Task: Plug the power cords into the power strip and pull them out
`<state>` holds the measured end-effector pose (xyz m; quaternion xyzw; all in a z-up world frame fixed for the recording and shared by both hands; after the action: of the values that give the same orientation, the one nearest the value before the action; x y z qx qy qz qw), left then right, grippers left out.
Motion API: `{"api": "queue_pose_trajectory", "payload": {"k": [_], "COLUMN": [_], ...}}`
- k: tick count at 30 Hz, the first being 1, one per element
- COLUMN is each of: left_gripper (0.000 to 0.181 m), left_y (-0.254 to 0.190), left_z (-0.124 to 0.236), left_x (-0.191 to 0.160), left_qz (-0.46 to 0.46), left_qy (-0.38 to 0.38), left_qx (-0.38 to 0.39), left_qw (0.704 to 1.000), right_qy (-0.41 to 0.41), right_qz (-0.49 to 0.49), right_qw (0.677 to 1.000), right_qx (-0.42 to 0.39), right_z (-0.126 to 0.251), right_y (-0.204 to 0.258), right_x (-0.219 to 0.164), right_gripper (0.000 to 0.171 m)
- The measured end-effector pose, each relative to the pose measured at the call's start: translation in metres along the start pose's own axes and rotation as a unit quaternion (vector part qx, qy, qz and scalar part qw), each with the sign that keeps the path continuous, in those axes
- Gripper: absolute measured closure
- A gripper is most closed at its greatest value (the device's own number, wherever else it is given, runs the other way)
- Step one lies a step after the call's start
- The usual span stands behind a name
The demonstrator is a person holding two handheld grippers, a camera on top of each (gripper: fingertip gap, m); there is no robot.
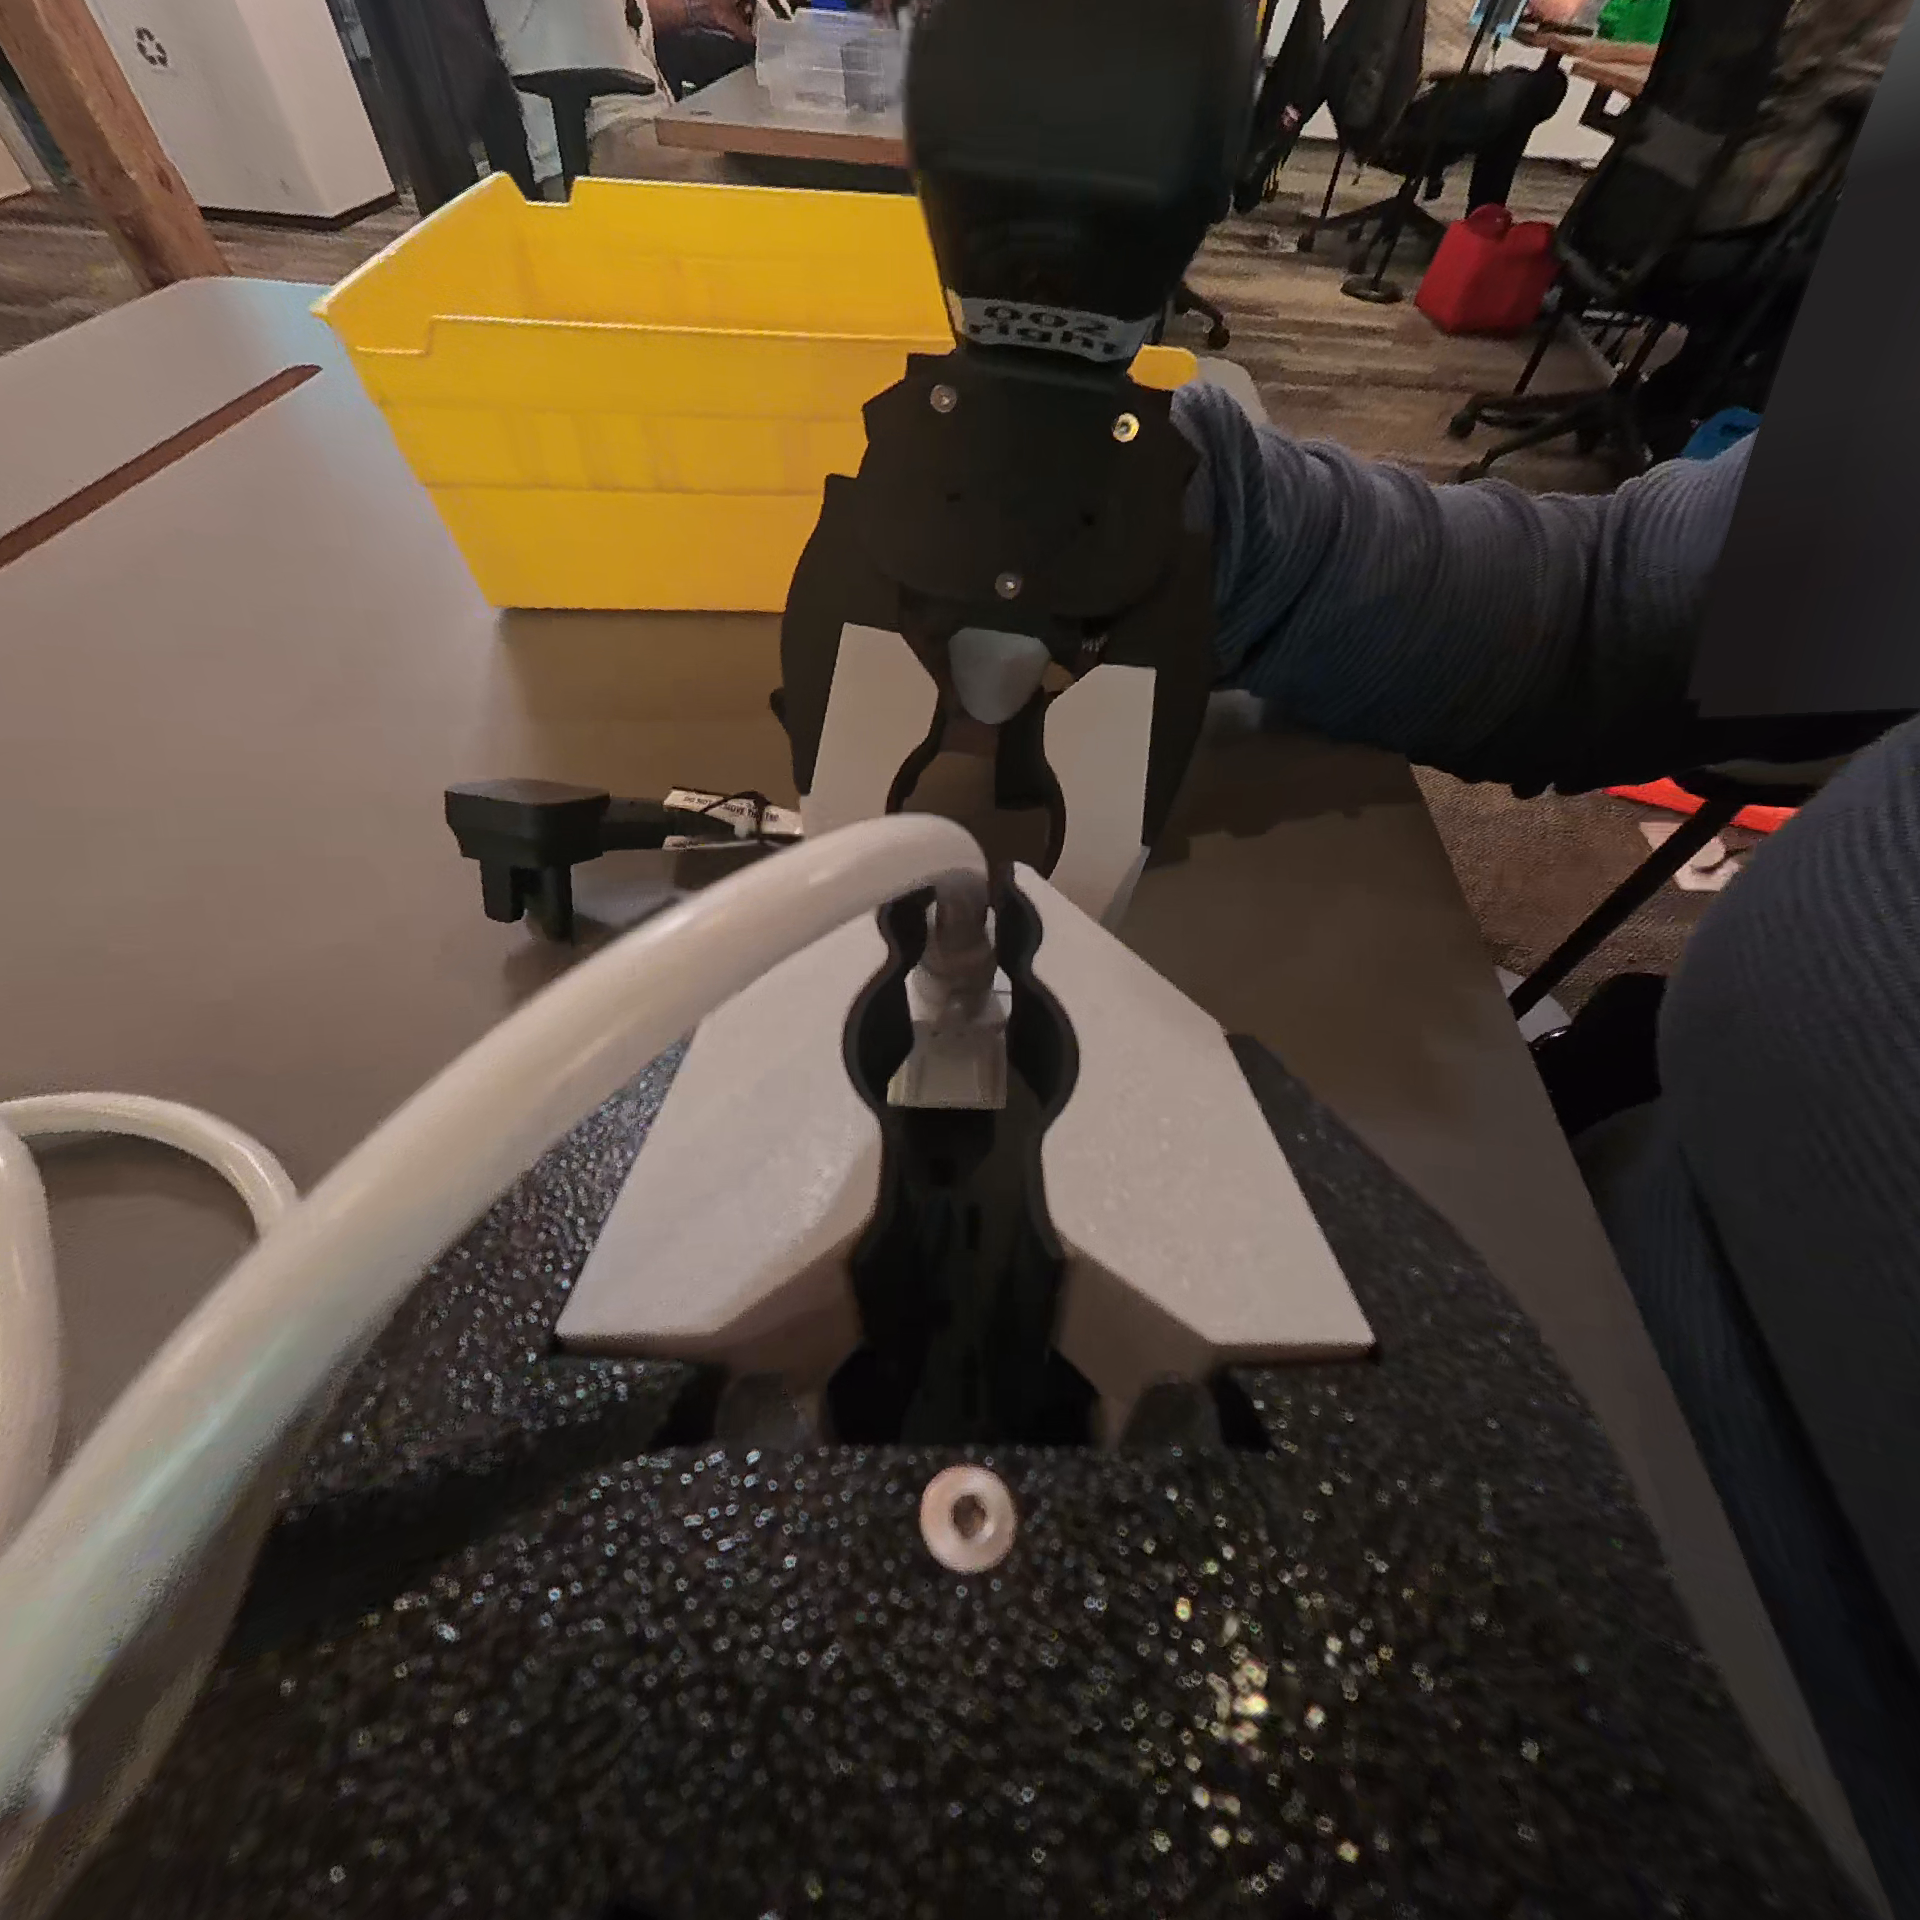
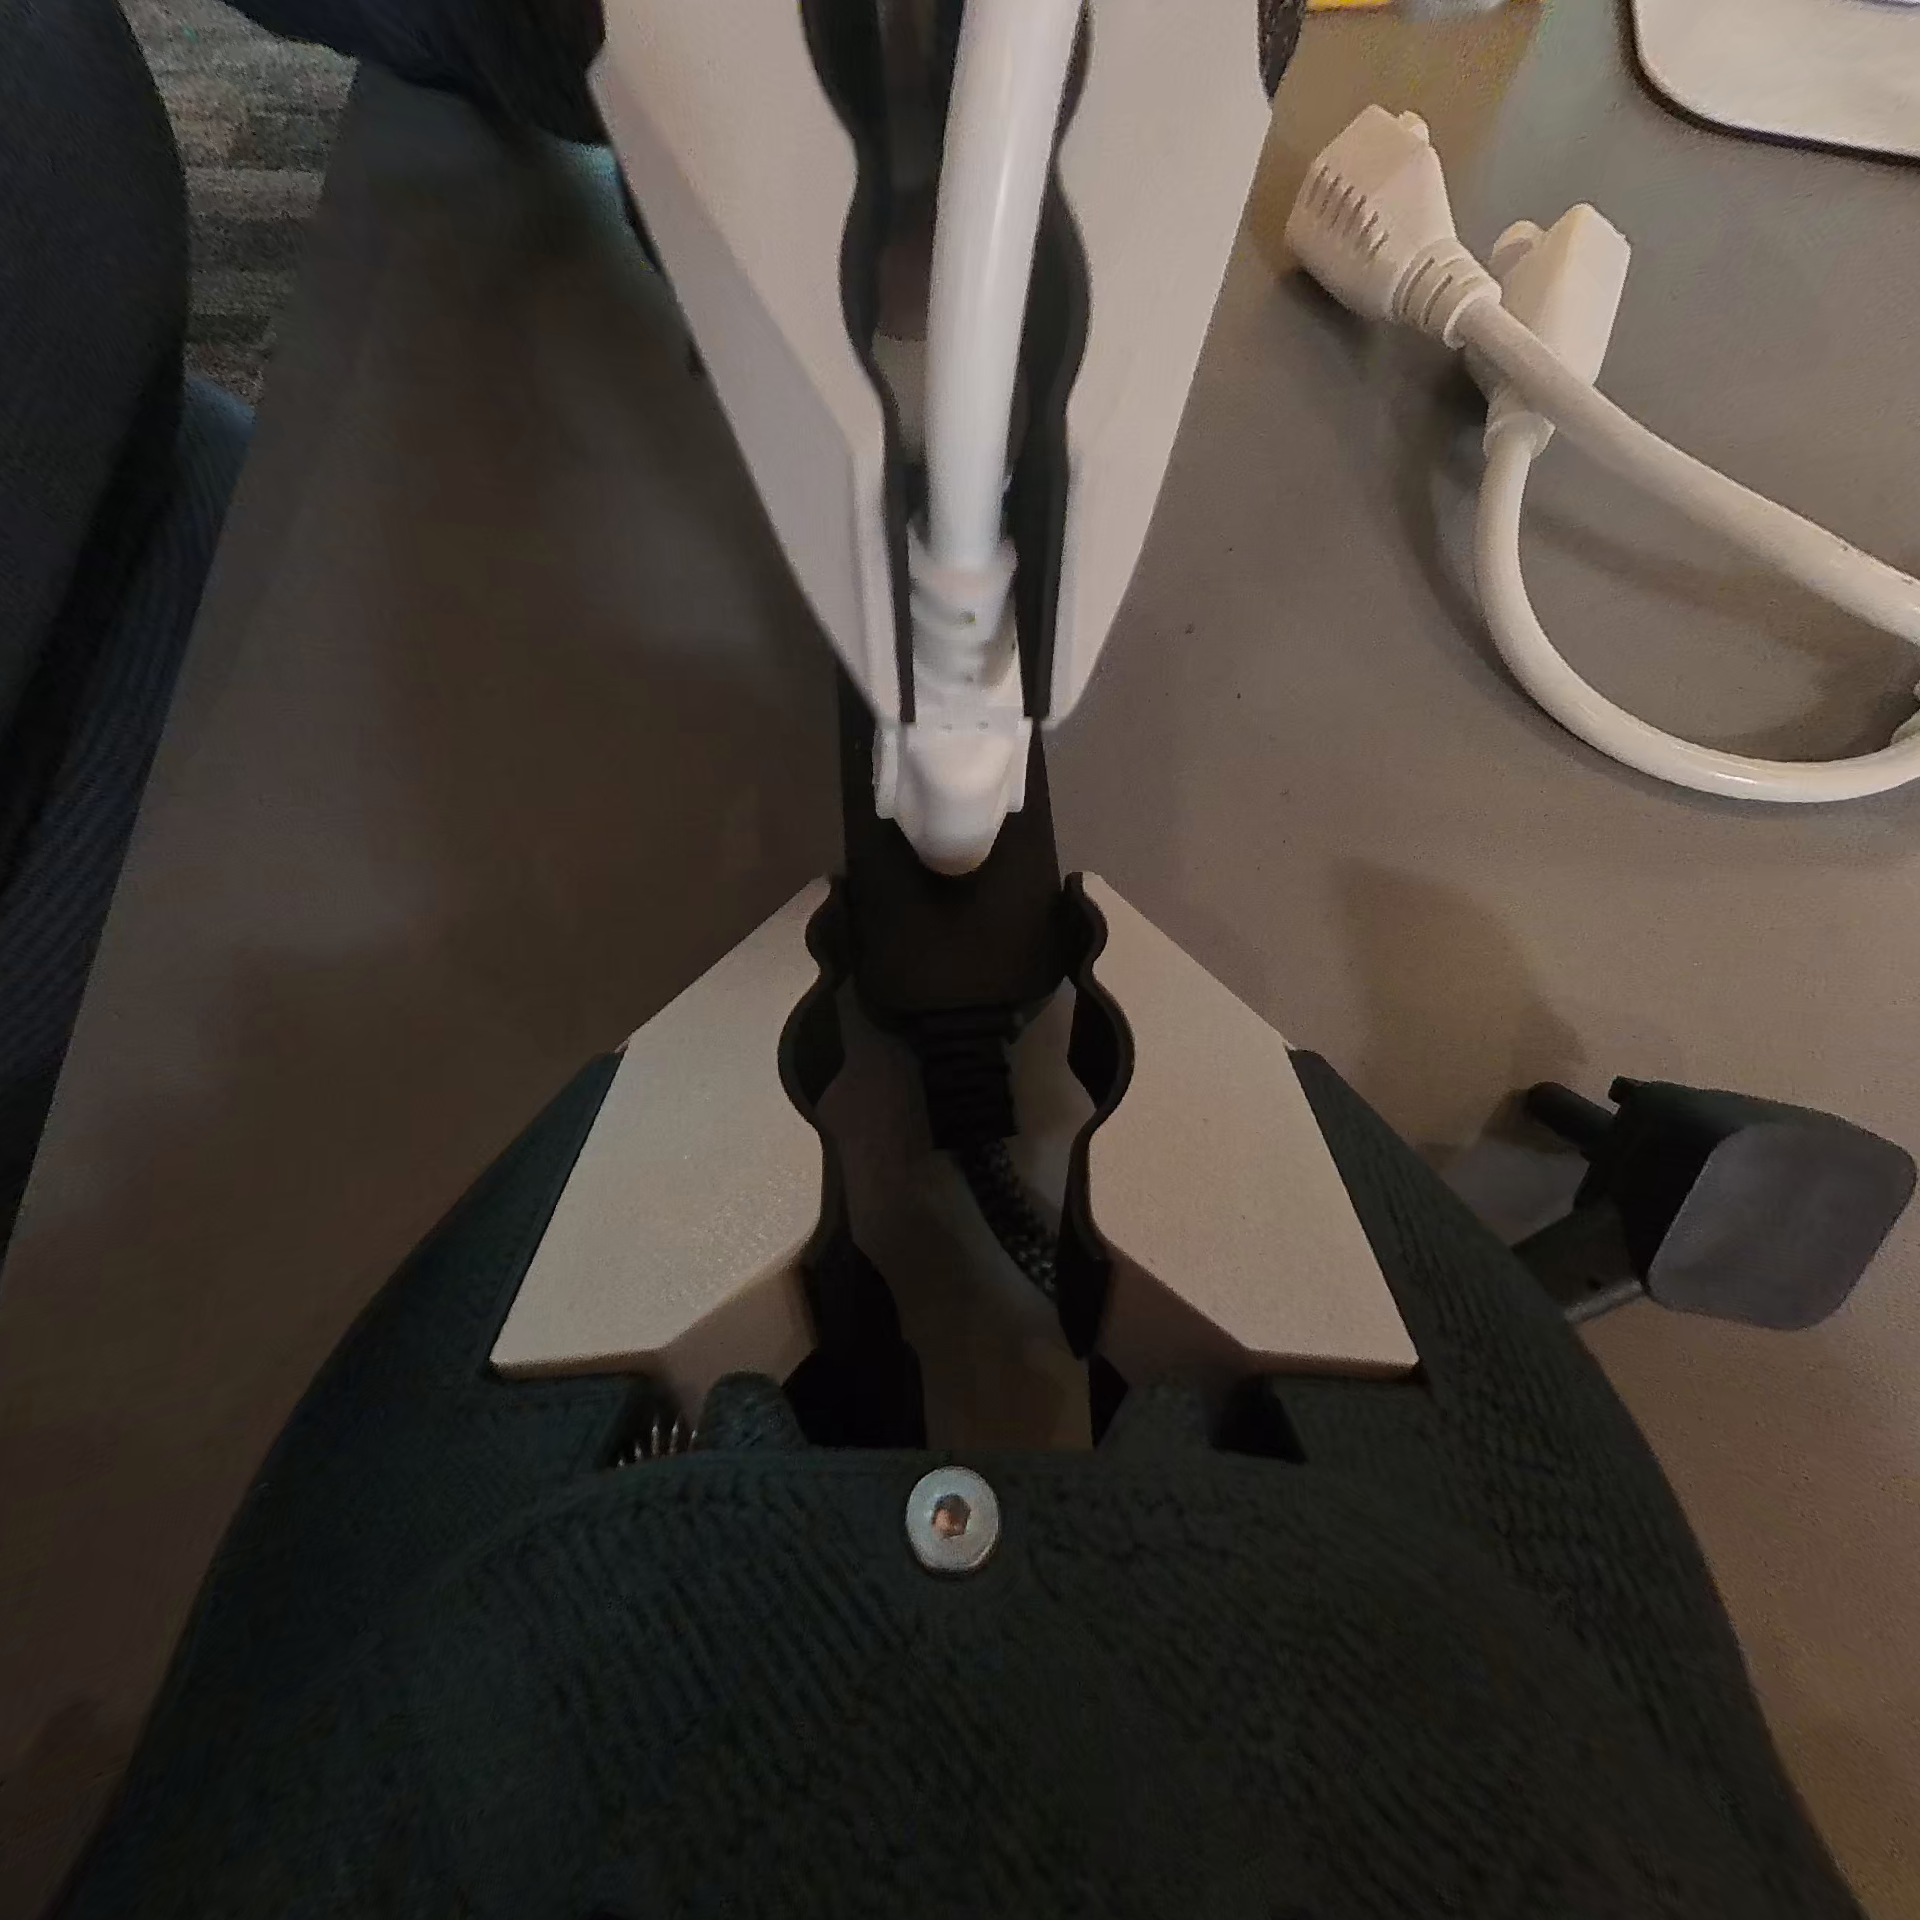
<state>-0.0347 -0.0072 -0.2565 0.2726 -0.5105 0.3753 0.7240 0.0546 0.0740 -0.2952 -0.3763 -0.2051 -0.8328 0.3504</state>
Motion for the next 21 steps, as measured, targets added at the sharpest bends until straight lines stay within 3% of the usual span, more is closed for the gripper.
{"api": "queue_pose_trajectory", "payload": {"k": [9, 21], "left_gripper": [0.169, 0.168], "left_y": [0.004, -0.003], "left_z": [0.003, -0.008], "left_x": [-0.003, 0.002], "left_qz": [0.032, 0.008], "left_qy": [-0.012, -0.005], "left_qx": [-0.008, 0.006], "left_qw": [0.999, 1.0], "right_qy": [0.004, 0.021], "right_qz": [-0.003, -0.002], "right_qw": [1.0, 1.0], "right_qx": [-0.001, -0.009], "right_z": [0.0, 0.003], "right_y": [0.0, 0.001], "right_x": [0.0, 0.0], "right_gripper": [0.13, 0.126]}}
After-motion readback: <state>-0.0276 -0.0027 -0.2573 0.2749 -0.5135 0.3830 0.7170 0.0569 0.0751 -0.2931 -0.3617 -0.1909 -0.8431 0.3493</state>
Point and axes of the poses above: each gripper's, where its closed fingertips meet, z back along the fingers, x out of its top, y = z × x across the jaws, the point moved 8 cm from there along z, back along the fingers, and after that the axes turned 11 degrees about x, right-handed, at the moved point
